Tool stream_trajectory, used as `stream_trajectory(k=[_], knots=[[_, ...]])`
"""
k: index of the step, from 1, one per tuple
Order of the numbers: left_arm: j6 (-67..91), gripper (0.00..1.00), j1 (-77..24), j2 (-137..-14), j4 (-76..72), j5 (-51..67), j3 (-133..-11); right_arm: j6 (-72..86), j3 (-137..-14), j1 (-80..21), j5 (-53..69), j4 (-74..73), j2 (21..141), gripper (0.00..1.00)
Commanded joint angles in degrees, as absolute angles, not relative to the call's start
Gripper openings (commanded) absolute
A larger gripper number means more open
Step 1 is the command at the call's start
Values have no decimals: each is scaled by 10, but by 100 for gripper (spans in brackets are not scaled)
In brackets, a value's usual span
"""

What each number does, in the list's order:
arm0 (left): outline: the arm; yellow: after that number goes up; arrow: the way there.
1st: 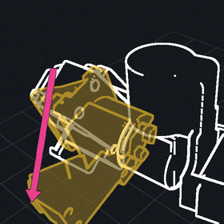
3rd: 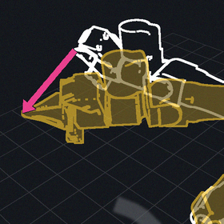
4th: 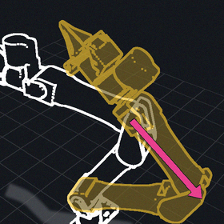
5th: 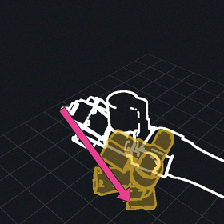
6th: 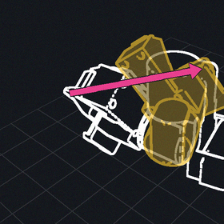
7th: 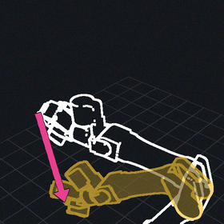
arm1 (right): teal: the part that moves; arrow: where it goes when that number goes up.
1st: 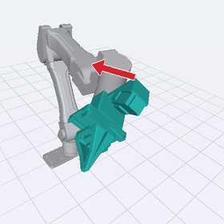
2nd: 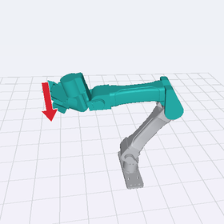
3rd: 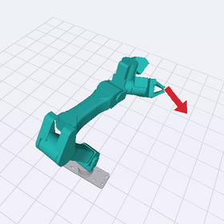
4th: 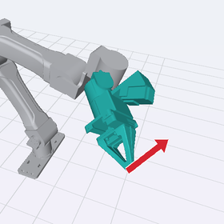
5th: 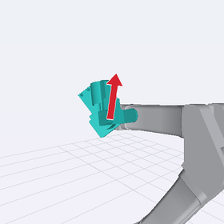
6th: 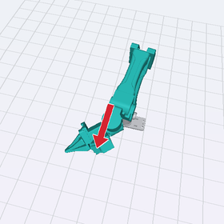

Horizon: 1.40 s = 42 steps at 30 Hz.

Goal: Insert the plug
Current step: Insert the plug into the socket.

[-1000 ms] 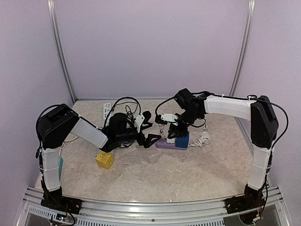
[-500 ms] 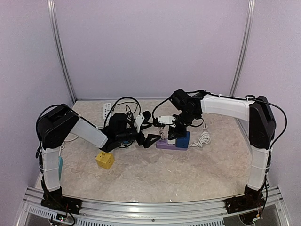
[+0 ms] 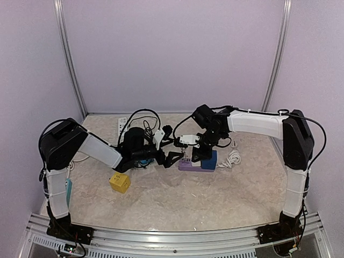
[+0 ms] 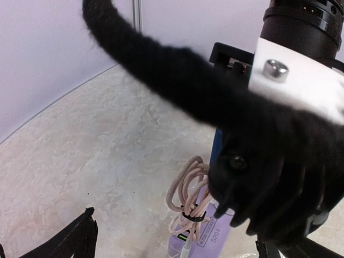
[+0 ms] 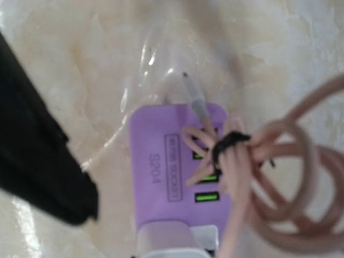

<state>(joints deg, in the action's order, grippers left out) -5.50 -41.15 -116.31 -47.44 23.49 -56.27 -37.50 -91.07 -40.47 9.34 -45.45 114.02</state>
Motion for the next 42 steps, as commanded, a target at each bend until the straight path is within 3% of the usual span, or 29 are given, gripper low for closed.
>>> stream_trajectory(k=[1,6,9,14,22,25,31,38,42], knots=[[-62,99,-407,-1150,-461,240,-556,-361,-844,-403,53,-441,1159,0],[-98,89,-419,-1152,-392,258,-583,-327,-806,-399,68,-417,1153,2],[-104,86,-421,-1150,-396,260,-581,-325,-800,-393,88,-392,1126,11],[-117,85,-429,-1161,-362,256,-607,-331,-797,-385,115,-369,1104,35],[-128,87,-443,-1171,-347,258,-636,-338,-810,-385,145,-357,1076,50],[-135,90,-443,-1171,-336,266,-642,-337,-808,-384,156,-348,1058,60],[-201,95,-445,-1150,-280,288,-654,-313,-783,-357,185,-322,1002,96],[-334,95,-462,-1181,-45,288,-796,-251,-752,-310,217,-321,933,98],[-331,84,-460,-1203,-13,312,-838,-164,-709,-269,249,-292,873,98]])
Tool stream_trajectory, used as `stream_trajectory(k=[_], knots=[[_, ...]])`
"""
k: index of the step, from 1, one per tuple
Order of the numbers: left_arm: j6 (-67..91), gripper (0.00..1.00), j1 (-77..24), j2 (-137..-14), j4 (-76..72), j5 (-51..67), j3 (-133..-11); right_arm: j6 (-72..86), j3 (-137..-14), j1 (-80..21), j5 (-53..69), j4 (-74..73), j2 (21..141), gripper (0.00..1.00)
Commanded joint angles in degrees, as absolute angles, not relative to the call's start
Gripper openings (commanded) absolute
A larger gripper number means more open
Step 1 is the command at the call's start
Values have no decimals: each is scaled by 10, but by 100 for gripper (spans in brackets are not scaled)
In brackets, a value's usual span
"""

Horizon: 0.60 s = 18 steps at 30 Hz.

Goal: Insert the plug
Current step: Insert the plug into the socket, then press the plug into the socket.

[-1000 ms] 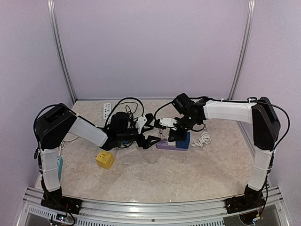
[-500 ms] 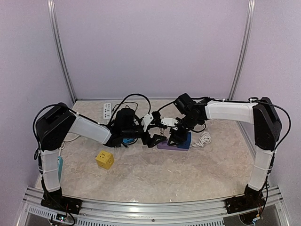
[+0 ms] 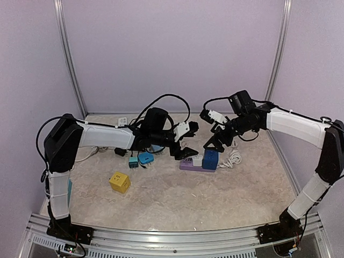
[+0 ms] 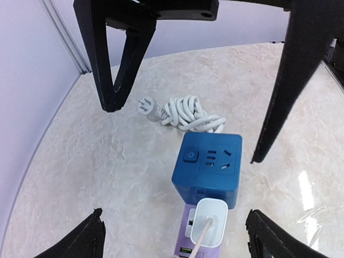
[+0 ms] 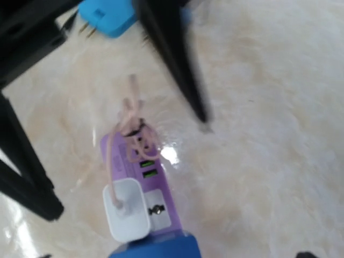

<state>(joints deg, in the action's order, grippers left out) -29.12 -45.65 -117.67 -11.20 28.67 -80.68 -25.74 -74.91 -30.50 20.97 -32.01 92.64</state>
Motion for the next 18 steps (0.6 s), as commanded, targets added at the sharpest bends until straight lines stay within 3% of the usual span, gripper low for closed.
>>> stream_trajectory(k=[1,6,10,18], knots=[[-337,82,-460,-1207,13,312,-854,-136,-689,-258,242,-274,856,98],[-397,80,-483,-1253,156,284,-939,42,-635,-196,200,-221,822,99],[-401,80,-493,-1255,166,253,-932,137,-616,-184,181,-214,847,90],[-362,52,-501,-1289,145,207,-981,203,-559,-184,217,-154,854,80]])
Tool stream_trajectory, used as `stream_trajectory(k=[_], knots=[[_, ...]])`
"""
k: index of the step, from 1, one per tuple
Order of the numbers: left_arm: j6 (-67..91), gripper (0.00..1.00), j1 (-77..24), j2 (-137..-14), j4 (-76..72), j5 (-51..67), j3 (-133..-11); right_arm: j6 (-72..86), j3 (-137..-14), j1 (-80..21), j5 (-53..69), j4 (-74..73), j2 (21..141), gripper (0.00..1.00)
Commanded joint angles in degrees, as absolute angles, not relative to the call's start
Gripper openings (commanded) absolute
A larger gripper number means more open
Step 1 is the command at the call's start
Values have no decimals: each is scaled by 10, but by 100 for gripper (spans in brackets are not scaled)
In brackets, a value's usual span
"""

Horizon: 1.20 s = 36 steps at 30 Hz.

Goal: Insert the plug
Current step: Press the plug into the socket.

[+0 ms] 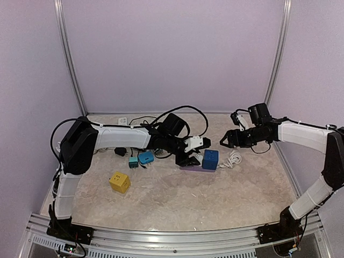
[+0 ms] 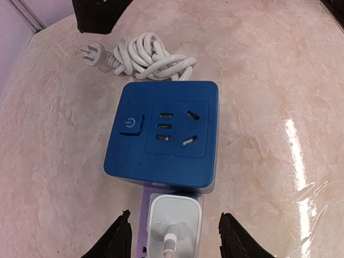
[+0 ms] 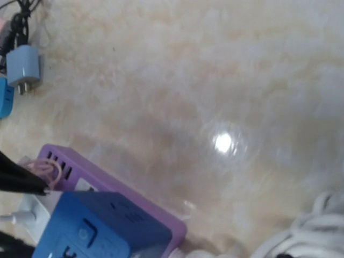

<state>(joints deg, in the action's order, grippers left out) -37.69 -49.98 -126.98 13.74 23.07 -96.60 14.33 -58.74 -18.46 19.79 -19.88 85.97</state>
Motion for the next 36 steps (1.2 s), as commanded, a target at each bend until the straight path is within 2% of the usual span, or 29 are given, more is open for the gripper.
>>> stream_trajectory(k=[1,3,7,13,19,25,32,33,36], knots=[[-363,48,-502,-1290,146,205,-981,204,-553,-184,218,-152,853,80],[-364,41,-503,-1292,153,205,-981,205,-543,-184,222,-153,853,80],[-369,38,-503,-1293,165,198,-981,219,-525,-185,233,-141,843,77],[-354,20,-512,-1305,166,193,-1007,258,-506,-197,260,-110,849,64],[-343,0,-520,-1326,208,182,-1043,276,-496,-221,265,-97,867,57],[-351,0,-538,-1331,248,161,-1045,290,-487,-233,270,-71,893,42],[-342,0,-541,-1329,243,149,-1039,286,-489,-246,261,-65,919,40],[-340,7,-540,-1327,241,146,-1039,285,-490,-246,258,-65,921,40],[-339,41,-537,-1316,242,133,-1038,282,-492,-247,250,-69,922,39]])
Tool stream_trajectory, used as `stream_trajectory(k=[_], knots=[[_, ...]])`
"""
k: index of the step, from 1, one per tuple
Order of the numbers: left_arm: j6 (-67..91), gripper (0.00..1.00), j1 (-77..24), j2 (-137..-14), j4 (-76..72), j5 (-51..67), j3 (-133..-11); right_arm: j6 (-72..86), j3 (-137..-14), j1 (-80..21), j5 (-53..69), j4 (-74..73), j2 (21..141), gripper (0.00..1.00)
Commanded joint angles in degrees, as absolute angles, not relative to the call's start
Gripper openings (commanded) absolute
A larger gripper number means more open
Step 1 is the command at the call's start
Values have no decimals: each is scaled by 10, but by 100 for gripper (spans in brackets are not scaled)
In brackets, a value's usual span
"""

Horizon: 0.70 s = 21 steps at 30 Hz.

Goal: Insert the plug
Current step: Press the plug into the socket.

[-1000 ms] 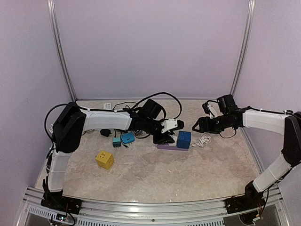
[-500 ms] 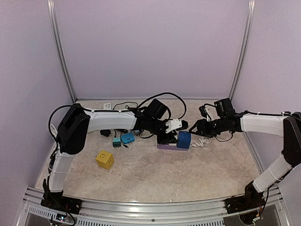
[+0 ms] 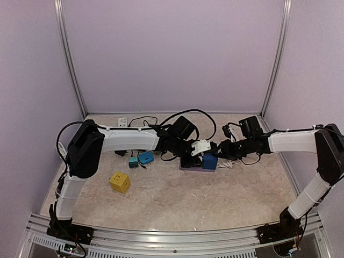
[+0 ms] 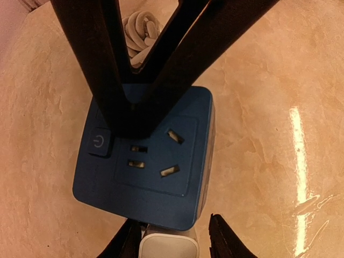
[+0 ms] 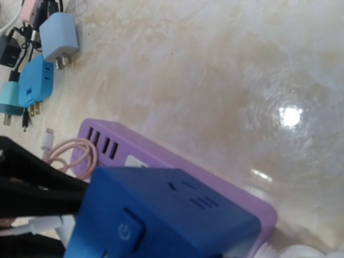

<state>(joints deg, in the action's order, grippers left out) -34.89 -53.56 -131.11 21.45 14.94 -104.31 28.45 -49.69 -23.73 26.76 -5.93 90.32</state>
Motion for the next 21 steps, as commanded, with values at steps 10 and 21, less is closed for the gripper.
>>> stream_trajectory(k=[10,21], knots=[[-405,76,-524,-1247,254,96,-1005,272,-509,-247,232,-90,925,40],[-420,55,-508,-1249,277,109,-1001,270,-520,-261,208,-103,929,40]])
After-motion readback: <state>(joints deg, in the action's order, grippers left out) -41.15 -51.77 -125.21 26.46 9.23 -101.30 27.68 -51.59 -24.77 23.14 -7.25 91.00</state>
